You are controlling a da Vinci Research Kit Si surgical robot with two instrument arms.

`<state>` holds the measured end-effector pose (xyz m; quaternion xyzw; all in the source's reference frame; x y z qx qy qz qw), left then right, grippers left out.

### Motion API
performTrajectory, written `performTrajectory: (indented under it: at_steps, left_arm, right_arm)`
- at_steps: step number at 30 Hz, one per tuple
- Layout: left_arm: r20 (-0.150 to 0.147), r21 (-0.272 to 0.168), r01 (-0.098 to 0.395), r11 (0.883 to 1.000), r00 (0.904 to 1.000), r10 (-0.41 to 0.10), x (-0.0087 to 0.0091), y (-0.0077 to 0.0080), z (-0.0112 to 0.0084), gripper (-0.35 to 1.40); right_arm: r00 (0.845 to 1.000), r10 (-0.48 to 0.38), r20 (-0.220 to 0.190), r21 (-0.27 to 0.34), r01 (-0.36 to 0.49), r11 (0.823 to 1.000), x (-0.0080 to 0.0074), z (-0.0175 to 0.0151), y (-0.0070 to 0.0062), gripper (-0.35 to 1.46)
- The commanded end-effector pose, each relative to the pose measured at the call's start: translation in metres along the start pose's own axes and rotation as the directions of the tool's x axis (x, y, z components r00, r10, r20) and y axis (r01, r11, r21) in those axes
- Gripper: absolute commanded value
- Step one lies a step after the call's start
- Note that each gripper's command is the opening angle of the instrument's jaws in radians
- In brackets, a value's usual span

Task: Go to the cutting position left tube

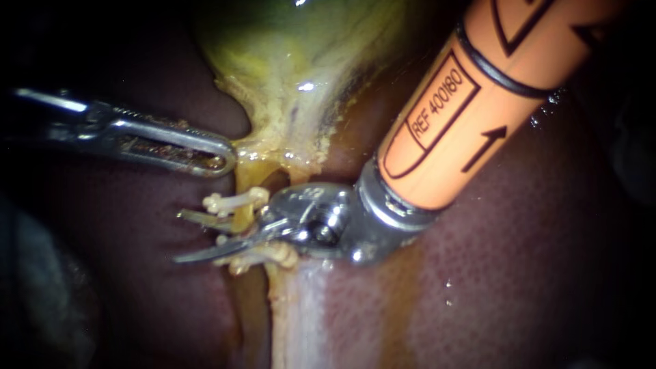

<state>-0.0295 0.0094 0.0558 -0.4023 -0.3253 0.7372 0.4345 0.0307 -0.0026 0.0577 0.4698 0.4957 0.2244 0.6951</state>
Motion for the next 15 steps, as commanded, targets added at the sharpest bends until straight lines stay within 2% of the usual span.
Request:
performTrajectory:
  at_steps: [1, 15]
  left_arm:
    - [0.000, 0.000, 0.000, 1.000, 1.0000, 0.000, 0.0000, 0.0000, 0.0000, -0.35]
    - [0.000, 0.000, 0.000, 1.000, 1.0000, 0.000, 0.0000, 0.0000, 0.0000, -0.35]
  right_arm:
    - [1.000, 0.000, 0.001, 0.000, 0.000, 1.000, 0.0000, 0.0000, 0.0000, 1.43]
    - [1.000, -0.001, 0.004, 0.003, 0.001, 1.000, 0.0000, 0.0000, -0.0001, 1.43]
